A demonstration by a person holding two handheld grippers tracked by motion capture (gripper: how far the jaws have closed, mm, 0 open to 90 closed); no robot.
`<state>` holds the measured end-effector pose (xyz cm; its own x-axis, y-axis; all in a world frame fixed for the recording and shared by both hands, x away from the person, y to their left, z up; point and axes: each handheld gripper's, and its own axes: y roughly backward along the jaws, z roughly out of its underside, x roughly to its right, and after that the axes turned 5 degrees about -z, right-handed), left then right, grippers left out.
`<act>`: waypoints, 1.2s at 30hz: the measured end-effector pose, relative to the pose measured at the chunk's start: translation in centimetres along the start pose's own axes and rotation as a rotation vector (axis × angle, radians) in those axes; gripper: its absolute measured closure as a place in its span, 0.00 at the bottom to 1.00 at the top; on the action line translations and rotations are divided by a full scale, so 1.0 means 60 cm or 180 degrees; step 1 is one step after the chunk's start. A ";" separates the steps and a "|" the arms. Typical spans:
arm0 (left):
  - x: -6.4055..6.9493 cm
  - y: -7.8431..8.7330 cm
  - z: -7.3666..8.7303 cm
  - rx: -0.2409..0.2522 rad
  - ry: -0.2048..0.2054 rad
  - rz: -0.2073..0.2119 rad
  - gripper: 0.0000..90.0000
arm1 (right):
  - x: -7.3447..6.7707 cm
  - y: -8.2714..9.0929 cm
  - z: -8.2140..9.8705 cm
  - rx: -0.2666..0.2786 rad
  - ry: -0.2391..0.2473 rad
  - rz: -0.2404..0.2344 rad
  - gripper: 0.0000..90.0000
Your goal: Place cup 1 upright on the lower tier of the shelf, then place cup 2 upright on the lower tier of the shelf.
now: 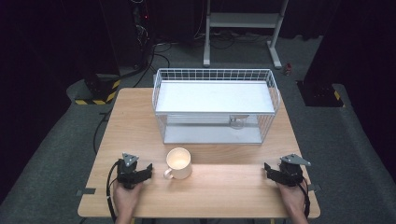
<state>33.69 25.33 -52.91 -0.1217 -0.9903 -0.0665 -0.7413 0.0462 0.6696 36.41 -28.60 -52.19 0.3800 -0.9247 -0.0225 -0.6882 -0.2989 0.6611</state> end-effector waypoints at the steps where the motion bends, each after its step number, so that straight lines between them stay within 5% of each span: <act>1: 0.000 0.000 0.000 -0.0003 0.0008 0.0010 0.22 | 0.000 -0.001 0.000 -0.0035 0.0003 0.0000 0.27; 8: 0.000 -0.001 -0.003 -0.0064 -0.0048 0.0078 0.16 | 0.003 -0.005 -0.001 -0.0137 -0.0082 -0.0038 0.27; 11: -0.001 0.005 -0.004 -0.0103 -0.0009 0.0213 0.16 | 0.004 -0.005 -0.001 -0.0131 -0.0075 -0.0039 0.26; 24: 0.017 0.046 0.001 0.0151 0.0053 0.0591 0.15 | 0.003 -0.008 -0.003 -0.0125 -0.0072 -0.0017 0.26; 36: 0.024 0.074 0.017 0.0192 0.0000 0.0714 0.09 | 0.003 -0.008 -0.003 -0.0126 -0.0071 -0.0017 0.26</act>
<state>29.58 24.25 -50.77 -0.2879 -0.9544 0.0791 -0.7339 0.2729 0.6221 36.92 -28.58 -52.35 0.3694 -0.9283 -0.0427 -0.6610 -0.2948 0.6901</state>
